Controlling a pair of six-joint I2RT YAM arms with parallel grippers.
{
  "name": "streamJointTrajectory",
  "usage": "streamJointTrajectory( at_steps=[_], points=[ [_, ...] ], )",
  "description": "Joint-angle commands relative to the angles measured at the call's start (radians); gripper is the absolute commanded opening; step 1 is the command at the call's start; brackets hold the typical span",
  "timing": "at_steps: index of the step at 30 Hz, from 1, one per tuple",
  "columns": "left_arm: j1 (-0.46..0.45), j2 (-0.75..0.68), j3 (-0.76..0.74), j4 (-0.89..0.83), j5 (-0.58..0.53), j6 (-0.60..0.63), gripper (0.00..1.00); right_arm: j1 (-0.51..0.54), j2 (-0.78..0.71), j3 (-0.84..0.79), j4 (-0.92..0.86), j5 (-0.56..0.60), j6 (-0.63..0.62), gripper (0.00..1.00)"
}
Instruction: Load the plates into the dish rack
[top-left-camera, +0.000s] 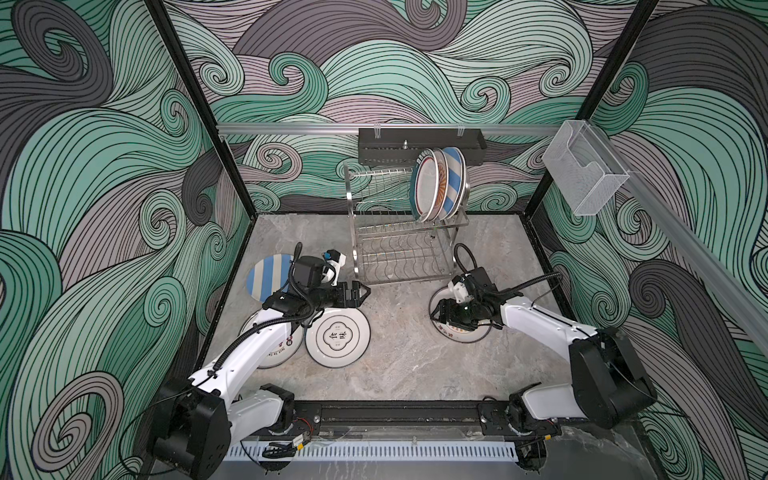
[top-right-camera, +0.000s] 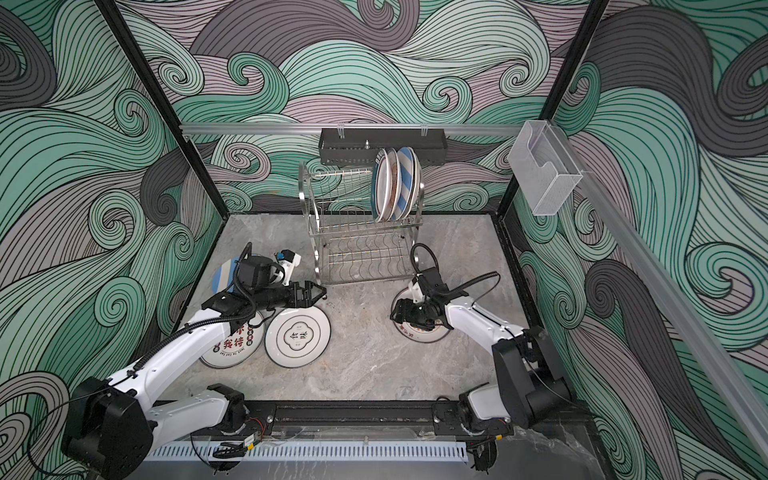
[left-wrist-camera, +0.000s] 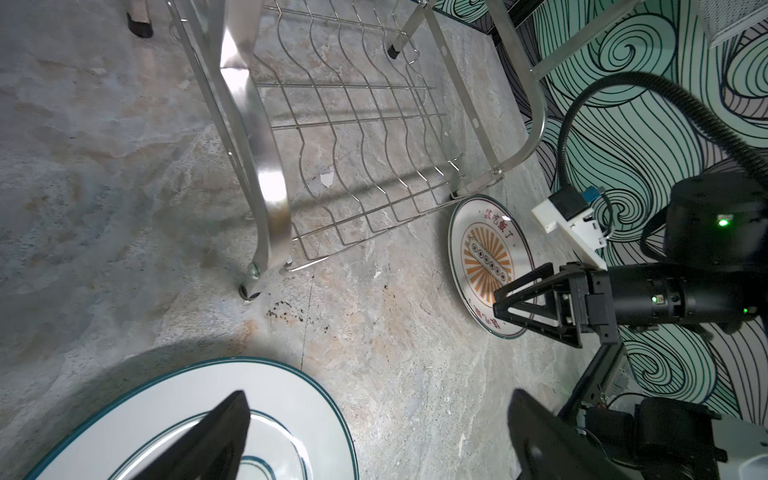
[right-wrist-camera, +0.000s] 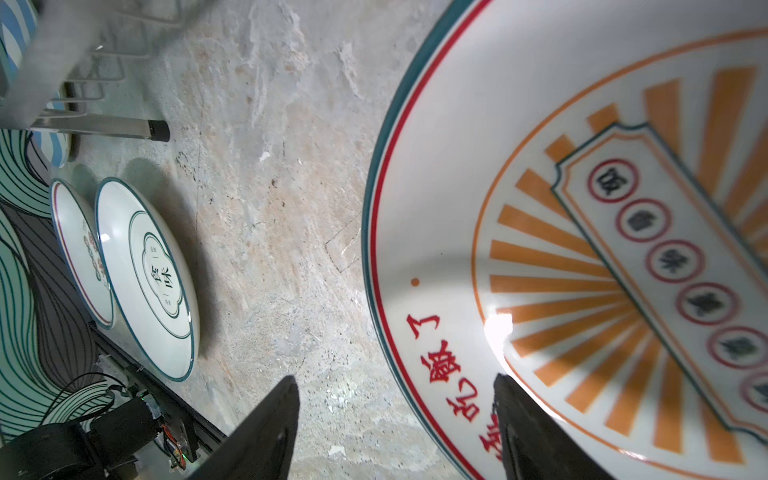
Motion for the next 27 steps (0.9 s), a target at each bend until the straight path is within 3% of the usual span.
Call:
streamJointTrajectory(
  at_steps=[1, 5, 8, 11, 15, 20, 27],
  points=[
    [0.008, -0.018, 0.017, 0.014, 0.062, -0.005, 0.99, -0.101, -0.068, 0.054, -0.109, 0.091, -0.09, 0.75],
    [0.007, -0.044, 0.0, 0.019, 0.068, -0.003, 0.99, -0.307, -0.122, 0.052, -0.113, 0.119, -0.163, 0.77],
    [0.006, -0.049, -0.018, 0.037, 0.08, -0.01, 0.99, -0.381, -0.074, 0.093, -0.118, 0.174, -0.243, 0.83],
    [0.001, -0.043, -0.026, 0.046, 0.094, -0.021, 0.99, -0.431, 0.025, 0.149, -0.116, 0.073, -0.255, 0.86],
    [-0.012, -0.04, -0.03, 0.053, 0.103, -0.029, 0.99, -0.444, 0.126, 0.201, -0.086, 0.036, -0.252, 0.87],
    [-0.022, -0.047, -0.028, 0.053, 0.102, -0.032, 0.99, -0.446, 0.221, 0.255, -0.108, 0.106, -0.296, 0.88],
    [-0.025, -0.028, -0.002, 0.039, 0.107, -0.013, 0.99, -0.445, 0.283, 0.262, -0.093, 0.016, -0.301, 0.89]
  ],
)
